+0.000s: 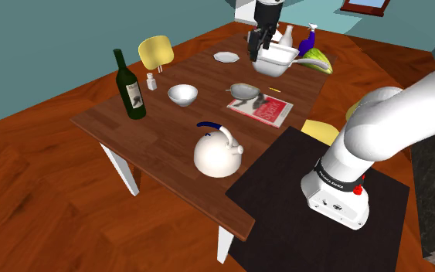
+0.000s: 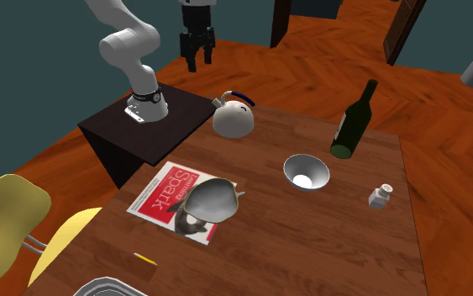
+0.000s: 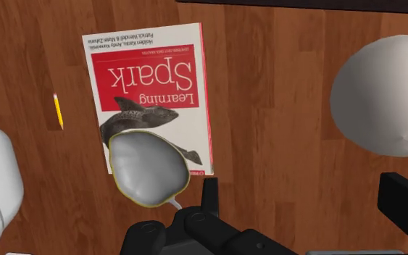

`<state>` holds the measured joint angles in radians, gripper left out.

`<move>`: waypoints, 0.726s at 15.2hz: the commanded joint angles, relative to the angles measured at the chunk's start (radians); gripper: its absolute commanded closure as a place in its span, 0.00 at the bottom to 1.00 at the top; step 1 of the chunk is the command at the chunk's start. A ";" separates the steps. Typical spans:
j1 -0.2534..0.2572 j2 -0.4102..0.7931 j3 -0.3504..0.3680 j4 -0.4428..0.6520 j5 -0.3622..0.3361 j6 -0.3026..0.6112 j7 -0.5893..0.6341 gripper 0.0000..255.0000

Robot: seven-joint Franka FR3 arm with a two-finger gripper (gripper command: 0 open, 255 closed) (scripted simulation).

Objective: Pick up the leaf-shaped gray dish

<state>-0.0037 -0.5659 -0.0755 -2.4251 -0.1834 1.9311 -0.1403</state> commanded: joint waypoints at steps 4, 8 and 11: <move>-0.021 0.155 -0.015 -0.016 -0.051 0.167 0.014 0.00; -0.040 0.292 -0.025 -0.002 -0.095 0.287 0.031 0.00; -0.055 0.402 -0.033 0.024 -0.130 0.368 0.049 0.00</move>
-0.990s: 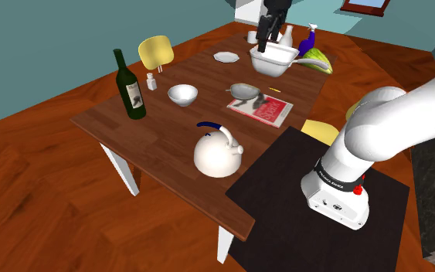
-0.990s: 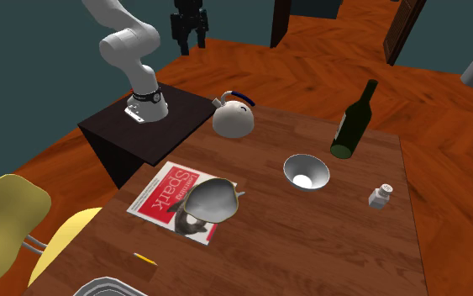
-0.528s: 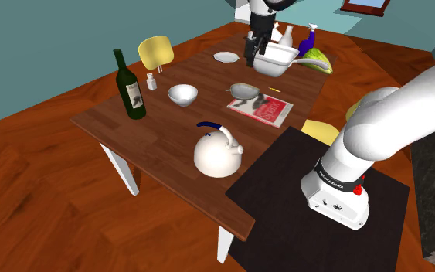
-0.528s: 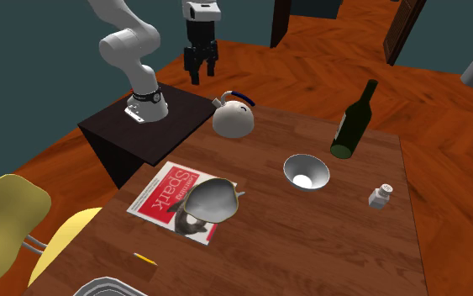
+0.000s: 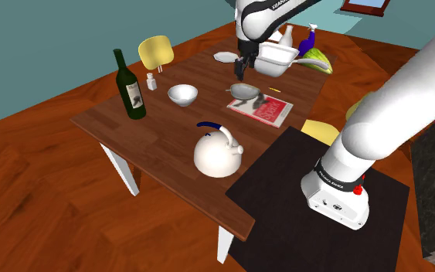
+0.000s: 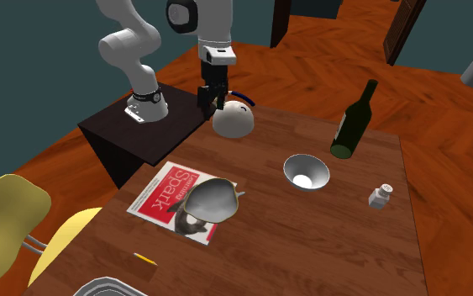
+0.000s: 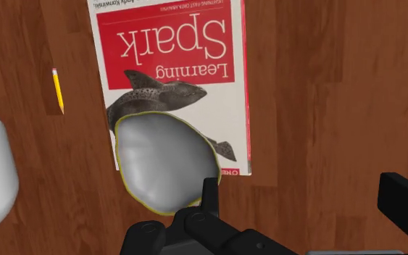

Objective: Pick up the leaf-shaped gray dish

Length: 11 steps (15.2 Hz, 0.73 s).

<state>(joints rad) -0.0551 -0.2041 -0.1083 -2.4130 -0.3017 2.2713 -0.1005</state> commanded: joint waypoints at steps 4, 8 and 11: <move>-0.021 0.193 -0.013 0.067 -0.060 0.122 0.037 0.00; -0.034 0.348 -0.029 0.143 -0.107 0.198 0.066 0.00; -0.040 0.465 -0.044 0.213 -0.137 0.244 0.086 0.00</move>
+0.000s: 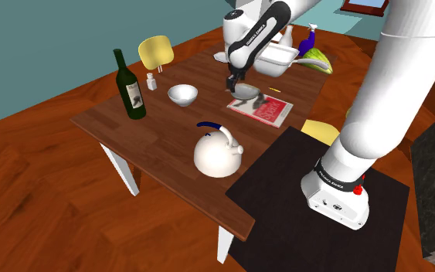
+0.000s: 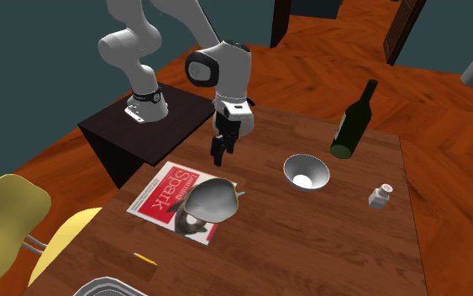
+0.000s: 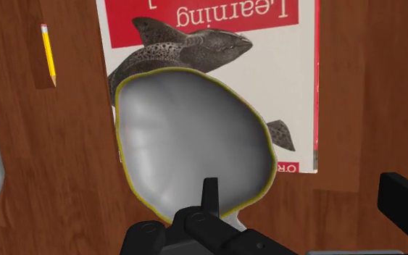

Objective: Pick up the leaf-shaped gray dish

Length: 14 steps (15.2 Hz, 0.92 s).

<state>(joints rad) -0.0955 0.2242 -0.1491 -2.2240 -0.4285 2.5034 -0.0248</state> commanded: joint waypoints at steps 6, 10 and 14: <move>-0.002 0.148 -0.018 0.078 -0.036 0.067 0.037 0.00; 0.001 0.200 -0.025 0.083 -0.051 0.113 0.061 0.00; 0.001 0.202 -0.025 0.084 -0.052 0.114 0.062 1.00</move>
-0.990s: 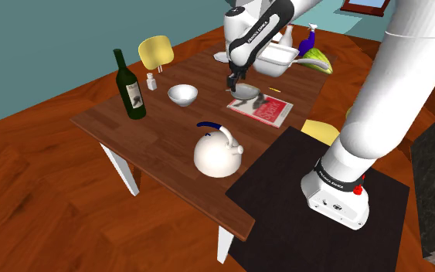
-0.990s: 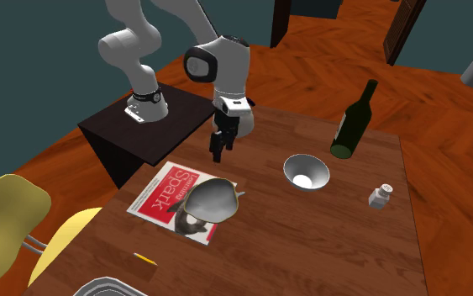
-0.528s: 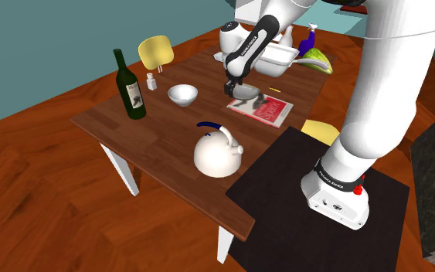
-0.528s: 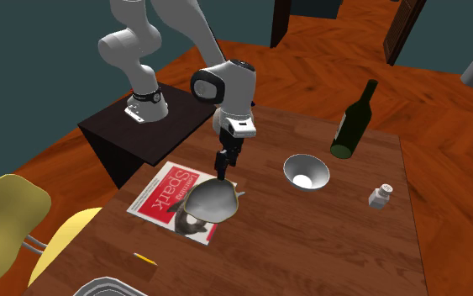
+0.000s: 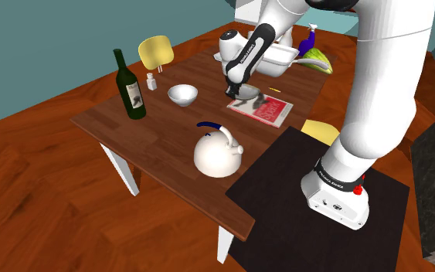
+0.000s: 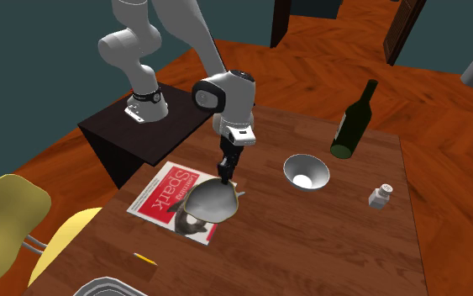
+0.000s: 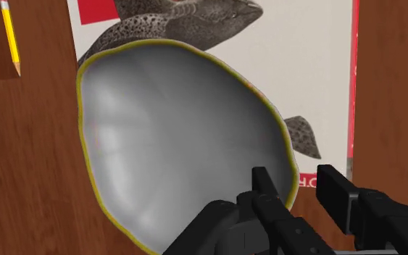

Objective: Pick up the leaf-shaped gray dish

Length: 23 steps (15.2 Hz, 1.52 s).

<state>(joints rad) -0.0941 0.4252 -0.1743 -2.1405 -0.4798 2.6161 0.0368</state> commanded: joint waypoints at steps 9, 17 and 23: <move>-0.001 -0.013 0.002 -0.002 0.003 -0.010 -0.006 1.00; -0.005 -0.101 0.014 -0.005 0.030 -0.092 -0.049 1.00; -0.006 -0.162 0.021 0.001 0.050 -0.156 -0.080 1.00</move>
<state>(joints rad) -0.0998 0.2741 -0.1541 -2.1402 -0.4332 2.4707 -0.0366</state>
